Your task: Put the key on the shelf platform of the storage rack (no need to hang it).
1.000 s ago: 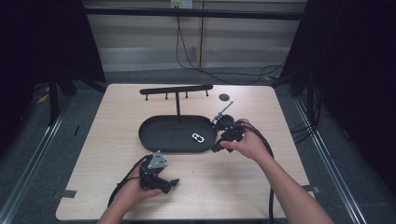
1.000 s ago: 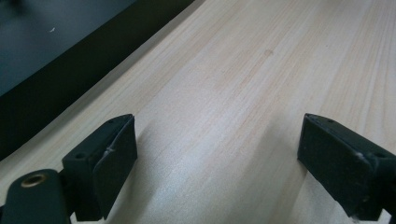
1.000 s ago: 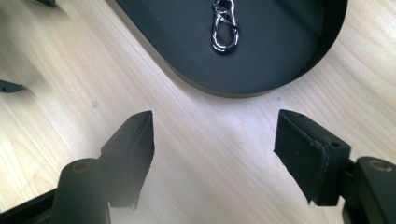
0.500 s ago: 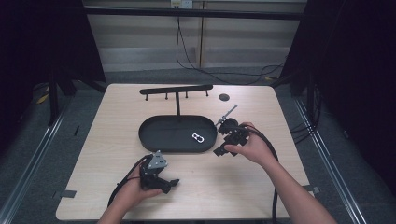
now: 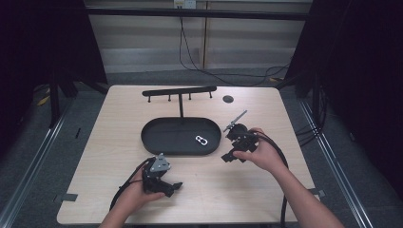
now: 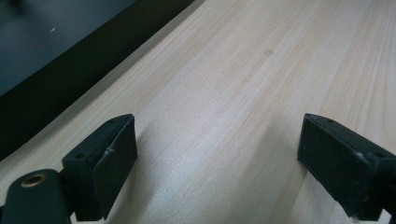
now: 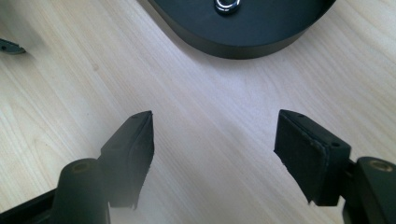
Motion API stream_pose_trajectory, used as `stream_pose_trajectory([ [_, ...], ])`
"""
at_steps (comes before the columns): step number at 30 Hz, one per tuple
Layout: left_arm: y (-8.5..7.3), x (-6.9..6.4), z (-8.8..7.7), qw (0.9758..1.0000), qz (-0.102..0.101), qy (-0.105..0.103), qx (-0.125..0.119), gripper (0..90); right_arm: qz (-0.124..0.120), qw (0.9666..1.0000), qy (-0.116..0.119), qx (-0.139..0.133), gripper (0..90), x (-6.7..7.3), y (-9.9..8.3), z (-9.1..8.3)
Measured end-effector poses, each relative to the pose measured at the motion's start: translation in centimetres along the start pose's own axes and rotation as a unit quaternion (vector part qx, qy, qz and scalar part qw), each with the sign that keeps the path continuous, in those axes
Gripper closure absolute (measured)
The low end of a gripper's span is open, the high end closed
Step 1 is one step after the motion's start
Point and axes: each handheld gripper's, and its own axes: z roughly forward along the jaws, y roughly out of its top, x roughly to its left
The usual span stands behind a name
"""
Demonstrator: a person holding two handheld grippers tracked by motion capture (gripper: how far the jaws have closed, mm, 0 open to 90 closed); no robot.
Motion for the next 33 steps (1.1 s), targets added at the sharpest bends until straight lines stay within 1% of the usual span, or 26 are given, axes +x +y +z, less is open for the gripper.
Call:
stream_pose_trajectory([
  [11, 0.0, 0.0, 0.0, 1.0000, 0.000, -0.001, 0.000, 11.6, -0.002, 1.0000, 0.001, -0.007, 28.7, 0.0, -1.0, -0.2],
  [24, 0.0, 0.0, 0.0, 1.0000, 0.000, 0.000, 0.000, 11.6, 0.005, 0.9999, 0.004, -0.010, 28.6, -0.1, -2.4, -0.2],
  [33, 0.0, 0.0, 0.0, 1.0000, 0.000, 0.000, 0.000, 11.6, 0.012, 0.9998, 0.005, -0.015, 28.4, -0.5, -3.7, -0.2],
])
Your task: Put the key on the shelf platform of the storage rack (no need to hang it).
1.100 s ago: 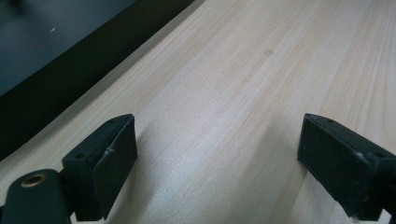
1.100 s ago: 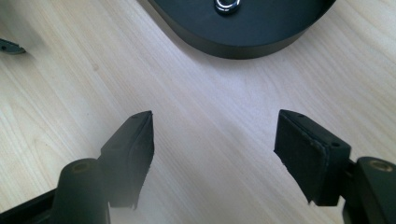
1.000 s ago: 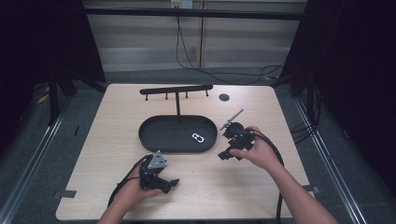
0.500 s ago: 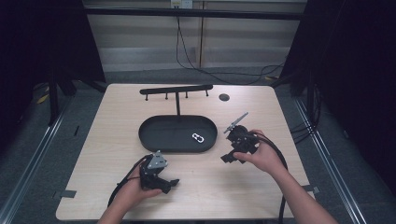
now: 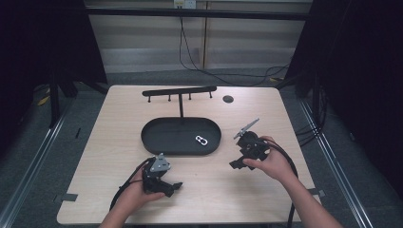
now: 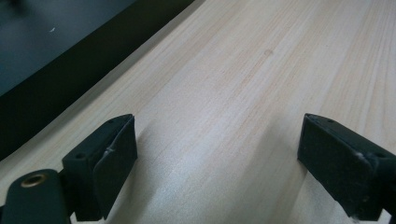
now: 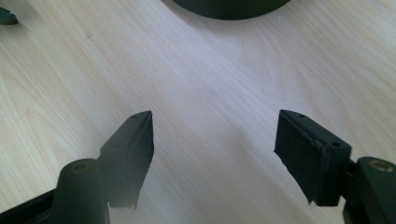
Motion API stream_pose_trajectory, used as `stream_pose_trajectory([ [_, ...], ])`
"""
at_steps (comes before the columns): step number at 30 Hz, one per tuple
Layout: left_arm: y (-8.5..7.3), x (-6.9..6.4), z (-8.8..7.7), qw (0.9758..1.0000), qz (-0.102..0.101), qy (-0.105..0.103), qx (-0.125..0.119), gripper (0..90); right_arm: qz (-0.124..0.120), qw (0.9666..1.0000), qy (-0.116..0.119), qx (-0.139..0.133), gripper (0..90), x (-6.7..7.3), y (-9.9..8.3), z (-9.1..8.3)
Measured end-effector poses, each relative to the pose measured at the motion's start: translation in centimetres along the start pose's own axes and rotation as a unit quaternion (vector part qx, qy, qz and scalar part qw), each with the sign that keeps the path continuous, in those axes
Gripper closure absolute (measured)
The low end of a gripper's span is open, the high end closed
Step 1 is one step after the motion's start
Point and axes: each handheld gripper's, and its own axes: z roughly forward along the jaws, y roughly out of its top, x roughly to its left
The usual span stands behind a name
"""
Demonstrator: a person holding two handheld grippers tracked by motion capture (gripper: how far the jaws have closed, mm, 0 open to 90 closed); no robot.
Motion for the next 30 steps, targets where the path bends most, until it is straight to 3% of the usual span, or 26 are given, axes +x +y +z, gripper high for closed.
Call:
stream_pose_trajectory([
  [20, 0.0, 0.0, 0.0, 1.0000, 0.000, 0.000, 0.000, 11.6, 0.009, 0.9999, -0.005, -0.006, 28.0, -0.3, -3.4, 0.3],
  [30, 0.0, 0.0, 0.0, 1.0000, 0.000, -0.001, 0.000, 11.6, 0.008, 0.9999, -0.007, -0.009, 28.2, 0.1, -4.3, 1.0],
])
